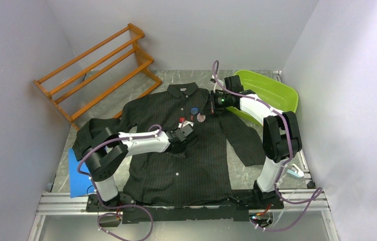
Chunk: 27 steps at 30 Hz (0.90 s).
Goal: Pin the brooch onto the clothing
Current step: Adjust the clothes at the center of the board.
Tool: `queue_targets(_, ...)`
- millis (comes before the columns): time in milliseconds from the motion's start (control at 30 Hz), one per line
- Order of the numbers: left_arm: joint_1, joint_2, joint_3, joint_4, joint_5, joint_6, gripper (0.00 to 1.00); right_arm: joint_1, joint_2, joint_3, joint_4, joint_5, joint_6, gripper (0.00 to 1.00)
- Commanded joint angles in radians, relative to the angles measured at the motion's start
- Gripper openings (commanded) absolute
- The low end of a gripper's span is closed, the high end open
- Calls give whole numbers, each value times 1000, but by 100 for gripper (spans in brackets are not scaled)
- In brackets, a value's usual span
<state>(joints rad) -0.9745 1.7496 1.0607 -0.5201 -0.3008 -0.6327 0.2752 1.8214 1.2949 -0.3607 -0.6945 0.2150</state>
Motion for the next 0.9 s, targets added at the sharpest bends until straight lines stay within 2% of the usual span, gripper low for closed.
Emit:
queue_targets(0,-26,47,-2,14,13,-16,23,-5,-24,11,14,-19,-24,0)
queue_targets(300,-68,4,-128,22,48,-90,3,-11,4,32,-10,-16,-44,0)
queue_targets(667,-157,-78,-265,-2,64,-200,3,-12,78,128,-77,-51,-71,0)
queue_targets(867,-177,-124,-258,-22,23,-219,3,2,105,134,-79,-88,-63,0)
